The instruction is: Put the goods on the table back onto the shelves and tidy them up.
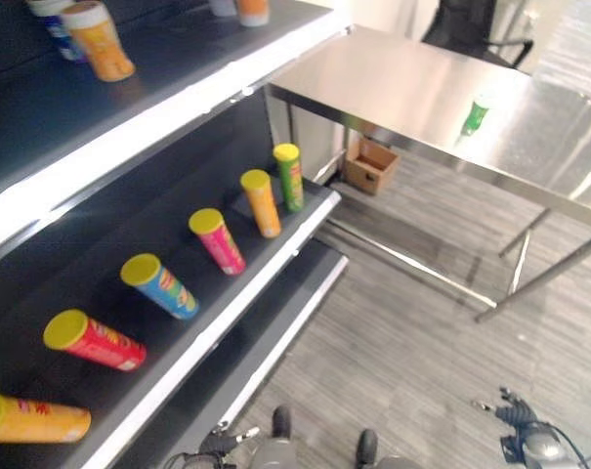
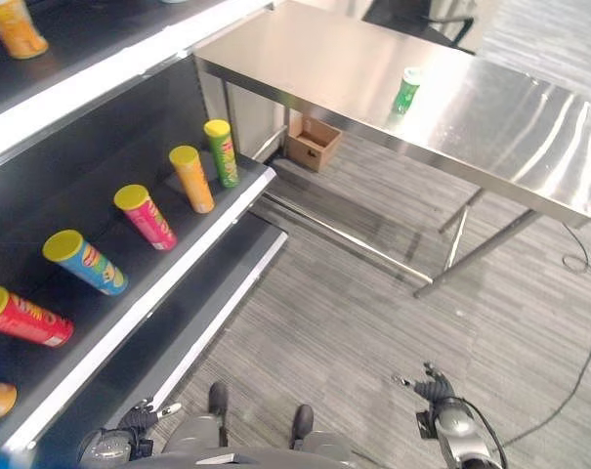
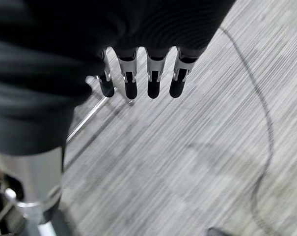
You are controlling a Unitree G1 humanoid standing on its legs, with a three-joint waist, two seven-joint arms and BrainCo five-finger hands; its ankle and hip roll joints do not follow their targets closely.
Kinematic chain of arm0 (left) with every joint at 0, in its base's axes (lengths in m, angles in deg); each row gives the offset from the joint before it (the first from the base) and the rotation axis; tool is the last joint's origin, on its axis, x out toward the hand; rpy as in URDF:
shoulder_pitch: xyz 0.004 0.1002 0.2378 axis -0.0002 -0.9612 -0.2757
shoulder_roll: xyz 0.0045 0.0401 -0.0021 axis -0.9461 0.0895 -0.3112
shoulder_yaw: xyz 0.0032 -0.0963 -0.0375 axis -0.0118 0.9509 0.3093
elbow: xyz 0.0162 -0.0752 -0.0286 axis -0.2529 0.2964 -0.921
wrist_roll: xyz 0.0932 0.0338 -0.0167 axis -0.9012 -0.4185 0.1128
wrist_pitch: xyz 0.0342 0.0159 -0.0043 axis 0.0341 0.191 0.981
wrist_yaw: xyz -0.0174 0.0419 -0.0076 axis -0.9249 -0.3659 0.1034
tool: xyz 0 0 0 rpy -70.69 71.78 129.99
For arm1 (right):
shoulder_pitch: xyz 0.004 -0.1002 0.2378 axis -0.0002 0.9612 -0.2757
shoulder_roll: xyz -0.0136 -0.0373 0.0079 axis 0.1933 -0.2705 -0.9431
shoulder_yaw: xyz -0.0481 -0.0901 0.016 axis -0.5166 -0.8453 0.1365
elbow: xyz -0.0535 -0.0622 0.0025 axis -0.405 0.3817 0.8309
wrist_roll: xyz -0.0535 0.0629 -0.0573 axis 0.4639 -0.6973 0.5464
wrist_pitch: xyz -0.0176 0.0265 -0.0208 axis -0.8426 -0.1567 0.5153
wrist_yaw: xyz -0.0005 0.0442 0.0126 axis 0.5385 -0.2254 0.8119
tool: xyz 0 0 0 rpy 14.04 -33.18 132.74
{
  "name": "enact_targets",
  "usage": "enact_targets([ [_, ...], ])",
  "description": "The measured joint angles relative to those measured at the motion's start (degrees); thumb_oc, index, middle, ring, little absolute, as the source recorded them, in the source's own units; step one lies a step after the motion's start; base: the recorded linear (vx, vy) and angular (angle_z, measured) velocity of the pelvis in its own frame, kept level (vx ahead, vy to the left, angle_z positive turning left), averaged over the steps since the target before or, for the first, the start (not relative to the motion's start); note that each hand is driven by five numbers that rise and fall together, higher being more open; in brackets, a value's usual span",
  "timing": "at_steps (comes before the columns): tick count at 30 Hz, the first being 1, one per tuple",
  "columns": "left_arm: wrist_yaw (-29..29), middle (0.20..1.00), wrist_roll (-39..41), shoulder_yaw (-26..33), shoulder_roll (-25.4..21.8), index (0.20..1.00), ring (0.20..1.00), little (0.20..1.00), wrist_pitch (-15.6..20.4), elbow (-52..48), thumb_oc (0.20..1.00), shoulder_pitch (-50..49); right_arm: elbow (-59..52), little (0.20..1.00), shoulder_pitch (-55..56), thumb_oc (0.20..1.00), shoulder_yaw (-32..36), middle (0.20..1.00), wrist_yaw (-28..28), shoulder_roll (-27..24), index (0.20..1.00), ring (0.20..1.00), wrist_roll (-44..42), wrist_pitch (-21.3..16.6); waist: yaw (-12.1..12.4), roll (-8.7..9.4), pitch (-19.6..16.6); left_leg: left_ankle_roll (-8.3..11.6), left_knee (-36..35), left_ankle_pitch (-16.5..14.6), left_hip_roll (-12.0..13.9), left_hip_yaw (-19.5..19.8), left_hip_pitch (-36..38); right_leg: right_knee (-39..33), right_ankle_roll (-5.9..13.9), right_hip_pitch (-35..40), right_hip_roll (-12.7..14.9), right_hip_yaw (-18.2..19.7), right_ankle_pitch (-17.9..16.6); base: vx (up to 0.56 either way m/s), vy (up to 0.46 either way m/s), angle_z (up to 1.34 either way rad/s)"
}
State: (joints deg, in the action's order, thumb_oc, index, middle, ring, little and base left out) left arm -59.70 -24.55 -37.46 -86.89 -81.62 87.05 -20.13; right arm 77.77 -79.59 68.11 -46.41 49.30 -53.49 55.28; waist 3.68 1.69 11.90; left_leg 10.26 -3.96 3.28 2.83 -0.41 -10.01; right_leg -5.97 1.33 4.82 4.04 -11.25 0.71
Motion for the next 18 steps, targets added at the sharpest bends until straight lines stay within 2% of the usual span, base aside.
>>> enact_targets([
  [1,0.08,1.000,0.00,0.17,0.26,1.000,1.000,1.000,0.06,-0.60,1.000,-0.53,0.07,1.000,-0.14,1.000,-0.34,1.000,-0.09,-0.31,1.000,1.000,0.13,-0.19,1.37,-2.16,0.36,-0.10,1.53,0.28,0.76,-0.82,-0.34,0.00,1.65,1.08,-0.70,0.50,0.40,0.20,0.005,-0.55],
  [2,0.23,1.000,0.00,0.68,0.12,1.000,1.000,1.000,0.02,-0.51,1.000,-0.74,0.02,1.000,-0.35,1.000,-0.96,1.000,-0.12,0.10,1.000,1.000,0.60,-0.17,1.91,-2.50,0.61,-0.58,3.11,0.91,0.59,-1.89,-0.58,0.02,2.69,2.06,-0.57,0.87,0.72,0.20,0.005,-0.38],
  [3,0.45,1.000,0.00,1.66,-0.43,1.000,1.000,1.000,0.03,-1.22,1.000,-0.79,0.00,1.000,-0.78,1.000,-2.26,1.000,0.00,1.21,1.000,1.000,1.99,-0.18,2.43,-2.76,0.90,-0.50,3.85,0.97,1.04,-4.94,-0.18,2.86,3.41,2.33,-0.42,-0.89,2.93,0.21,0.026,-0.24],
  [4,0.57,1.000,0.00,2.02,-1.21,1.000,1.000,1.000,0.32,-2.31,1.000,-1.04,0.01,1.000,-0.61,1.000,-2.43,1.000,0.08,2.32,1.000,1.000,2.10,-0.19,3.23,-2.40,1.28,-0.69,3.82,1.33,1.48,-7.83,1.08,7.43,2.74,1.41,-0.94,-1.62,5.67,0.23,0.027,-0.32],
  [6,0.57,1.000,0.00,2.16,-2.51,1.000,1.000,1.000,0.69,-2.78,1.000,-1.36,-0.17,1.000,-1.40,1.000,-2.82,1.000,0.04,3.36,1.000,1.000,2.14,-0.31,4.54,-0.96,1.74,-0.63,4.13,1.56,0.50,-10.78,2.76,7.82,2.37,2.16,-1.12,-2.03,6.98,0.25,0.032,-0.60],
  [7,0.61,1.000,0.00,4.00,-2.82,1.000,1.000,1.000,0.71,-2.74,1.000,-2.44,-0.46,1.000,-2.62,1.000,-2.74,1.000,0.08,3.77,1.000,1.000,2.25,-0.34,5.29,-0.37,1.84,-4.41,4.57,-0.03,-0.53,-13.43,4.49,4.68,2.72,4.17,-0.33,-0.04,6.60,0.28,0.047,-0.64],
  [9,0.69,1.000,0.00,5.08,-3.24,1.000,1.000,1.000,0.63,-2.52,1.000,-2.45,-0.71,1.000,-2.45,1.000,-2.70,1.000,-0.10,3.96,1.000,1.000,3.87,-0.28,4.44,1.18,2.26,-7.67,3.14,-0.22,-2.23,-13.29,6.79,0.36,2.85,7.72,0.52,0.46,4.74,0.35,0.088,-0.37],
  [10,0.66,1.000,-0.01,5.73,-3.12,1.000,1.000,1.000,0.61,-2.52,1.000,-2.69,-0.24,1.000,-2.25,1.000,-2.80,1.000,-0.11,4.35,1.000,1.000,4.31,-0.20,4.56,1.92,2.27,-10.59,3.27,-0.49,-2.37,-13.64,8.02,0.35,3.07,8.63,0.67,1.42,4.91,0.25,0.081,-0.27],
  [12,0.66,1.000,-0.01,5.92,-3.22,1.000,1.000,1.000,0.60,-2.57,1.000,-3.13,-0.08,1.000,-2.55,1.000,-2.81,1.000,-0.35,4.83,1.000,1.000,4.34,-0.18,4.52,3.71,2.21,-11.33,3.52,-1.19,-2.28,-14.73,9.18,0.41,3.12,9.26,1.16,2.23,4.91,0.26,0.085,-0.41],
  [13,0.62,1.000,-0.01,5.93,-3.19,1.000,1.000,1.000,0.52,-2.53,1.000,-2.61,-0.01,1.000,-2.72,1.000,-2.56,1.000,-1.29,5.05,1.000,1.000,4.39,-0.20,4.44,4.70,1.97,-11.47,3.72,-1.85,-2.23,-14.91,9.91,0.63,3.85,9.58,0.73,2.13,4.30,0.26,0.103,-0.47],
  [14,0.60,1.000,-0.01,5.72,-3.23,1.000,1.000,1.000,0.49,-2.68,1.000,-2.35,-0.29,1.000,-3.14,1.000,-2.62,1.000,-2.20,5.15,1.000,1.000,4.43,-0.18,4.44,4.80,1.83,-11.56,3.52,-1.97,-1.09,-15.37,11.19,2.73,3.98,9.19,0.40,1.67,4.27,0.18,0.155,-0.40],
  [15,0.60,1.000,-0.01,5.34,-3.46,1.000,1.000,1.000,0.73,-3.08,1.000,-2.22,-0.41,1.000,-3.11,1.000,-2.61,1.000,-2.30,5.19,1.000,1.000,4.61,-0.23,4.43,5.25,1.53,-11.48,3.52,-2.06,-1.18,-15.39,11.50,3.34,4.05,9.04,0.15,1.44,4.23,0.12,0.171,-0.45],
  [16,0.44,1.000,-0.04,4.98,-3.01,1.000,1.000,1.000,0.46,-1.30,1.000,0.55,0.43,1.000,-4.78,1.000,-1.96,1.000,-2.73,4.62,1.000,1.000,6.55,-0.18,4.15,3.16,2.42,-11.78,4.61,-3.69,0.92,-17.10,11.74,18.80,8.61,1.72,-0.19,0.12,6.93,0.08,0.180,-0.31],
  [17,0.48,1.000,-0.12,4.05,-3.02,1.000,1.000,1.000,0.19,-1.14,1.000,0.90,-0.26,1.000,-5.11,1.000,-1.30,1.000,-3.07,4.56,1.000,1.000,6.62,-0.17,3.31,1.60,2.44,-11.68,3.82,-3.54,2.19,-17.01,12.63,29.56,11.89,-3.52,0.98,-2.38,6.05,0.06,0.105,-0.21],
  [18,0.50,1.000,-0.11,4.15,-3.24,1.000,1.000,1.000,0.12,-1.05,1.000,0.96,-0.39,1.000,-4.42,1.000,-1.43,1.000,-3.36,4.63,1.000,1.000,6.79,-0.17,2.75,1.43,2.20,-11.79,3.42,-3.41,2.24,-16.88,13.61,35.52,13.46,-5.91,2.19,-2.93,4.74,0.14,0.055,0.04],
])
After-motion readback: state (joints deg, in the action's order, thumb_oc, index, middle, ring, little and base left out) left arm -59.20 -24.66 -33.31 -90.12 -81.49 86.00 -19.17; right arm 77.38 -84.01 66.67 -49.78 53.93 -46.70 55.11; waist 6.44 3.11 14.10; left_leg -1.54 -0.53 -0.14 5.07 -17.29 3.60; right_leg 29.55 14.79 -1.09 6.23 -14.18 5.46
